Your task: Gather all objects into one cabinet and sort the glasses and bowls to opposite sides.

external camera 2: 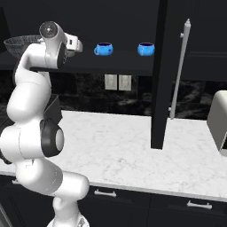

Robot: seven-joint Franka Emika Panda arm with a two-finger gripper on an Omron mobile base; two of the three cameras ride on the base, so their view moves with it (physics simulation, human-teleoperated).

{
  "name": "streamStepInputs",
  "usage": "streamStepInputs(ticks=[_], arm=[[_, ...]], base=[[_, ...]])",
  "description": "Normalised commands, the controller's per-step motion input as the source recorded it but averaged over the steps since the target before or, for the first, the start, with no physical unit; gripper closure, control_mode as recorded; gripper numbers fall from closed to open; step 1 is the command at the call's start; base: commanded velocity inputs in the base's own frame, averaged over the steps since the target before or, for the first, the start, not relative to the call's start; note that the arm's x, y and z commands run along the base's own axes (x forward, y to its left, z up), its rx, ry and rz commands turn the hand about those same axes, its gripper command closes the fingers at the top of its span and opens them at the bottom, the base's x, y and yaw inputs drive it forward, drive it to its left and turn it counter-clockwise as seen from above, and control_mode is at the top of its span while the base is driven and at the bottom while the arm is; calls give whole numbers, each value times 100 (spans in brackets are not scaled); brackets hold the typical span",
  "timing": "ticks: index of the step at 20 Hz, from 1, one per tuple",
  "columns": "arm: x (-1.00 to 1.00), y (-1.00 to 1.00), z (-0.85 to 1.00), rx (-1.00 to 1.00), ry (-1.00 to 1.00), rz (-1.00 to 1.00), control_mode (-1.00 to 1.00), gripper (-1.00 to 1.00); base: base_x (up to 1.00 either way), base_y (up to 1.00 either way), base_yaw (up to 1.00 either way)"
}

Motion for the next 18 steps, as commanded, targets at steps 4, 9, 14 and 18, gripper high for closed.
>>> streamStepInputs(ticks=[4, 9, 14, 18], arm=[[0, 0, 0, 0, 0, 0, -100, -100], [0, 1, -7, 0, 0, 0, -100, -100], [0, 3, -2, 0, 0, 0, -100, -100], [0, 0, 0, 0, 0, 0, -100, -100]], base=[[0, 0, 0], [0, 0, 0], [0, 0, 0], [0, 0, 0]])
